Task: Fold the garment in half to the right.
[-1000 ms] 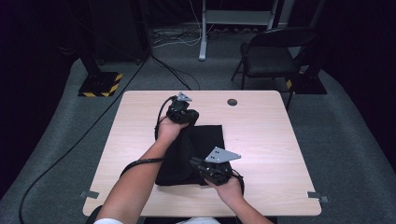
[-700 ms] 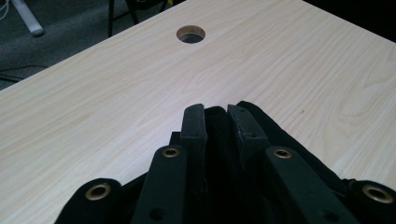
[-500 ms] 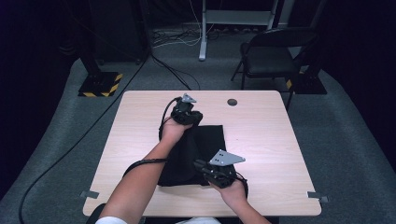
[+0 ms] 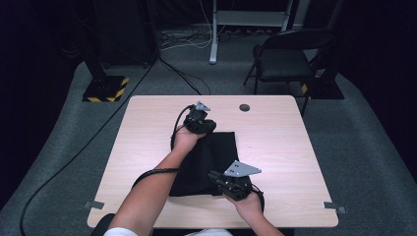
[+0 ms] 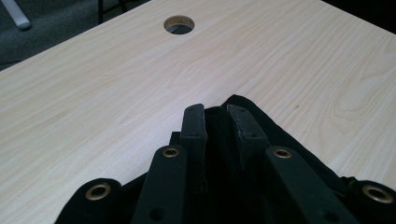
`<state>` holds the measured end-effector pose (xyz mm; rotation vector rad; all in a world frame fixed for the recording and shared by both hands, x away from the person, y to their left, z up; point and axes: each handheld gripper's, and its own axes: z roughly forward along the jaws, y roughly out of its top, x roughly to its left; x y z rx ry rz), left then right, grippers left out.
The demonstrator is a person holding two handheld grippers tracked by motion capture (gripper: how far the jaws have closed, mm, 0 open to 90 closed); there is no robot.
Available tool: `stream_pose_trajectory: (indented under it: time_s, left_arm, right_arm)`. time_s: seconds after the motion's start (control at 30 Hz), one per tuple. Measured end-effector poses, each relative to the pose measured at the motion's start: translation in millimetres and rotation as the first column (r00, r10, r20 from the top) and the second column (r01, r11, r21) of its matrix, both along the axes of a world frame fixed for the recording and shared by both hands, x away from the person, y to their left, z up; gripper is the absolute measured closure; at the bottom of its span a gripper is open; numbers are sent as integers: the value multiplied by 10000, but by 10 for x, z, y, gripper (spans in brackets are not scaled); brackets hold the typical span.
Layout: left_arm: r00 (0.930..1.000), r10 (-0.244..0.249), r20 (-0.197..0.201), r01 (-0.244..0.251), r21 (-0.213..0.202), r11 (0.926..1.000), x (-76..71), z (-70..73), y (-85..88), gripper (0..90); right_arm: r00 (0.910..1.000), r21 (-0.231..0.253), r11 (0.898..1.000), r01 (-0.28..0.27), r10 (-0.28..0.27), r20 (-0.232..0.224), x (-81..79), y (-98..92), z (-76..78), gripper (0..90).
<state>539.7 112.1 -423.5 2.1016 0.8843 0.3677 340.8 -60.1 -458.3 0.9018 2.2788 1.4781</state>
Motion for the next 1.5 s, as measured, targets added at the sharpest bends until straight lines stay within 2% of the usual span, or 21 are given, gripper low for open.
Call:
stream_pose_trajectory:
  time_s: [1.07, 1.5]
  left_arm:
    - [9992, -12, -390, 16, 118, 9999, 39, -245, -195, 771]
    - [9994, -51, -334, 65, 422, 9991, 47, -294, -251, 772]
  right_arm:
    - [9978, -138, 9988, 461, -467, -465, -19, -124, -171, 825]
    - [9972, -243, 9985, 499, -512, -548, -14, -134, -179, 825]
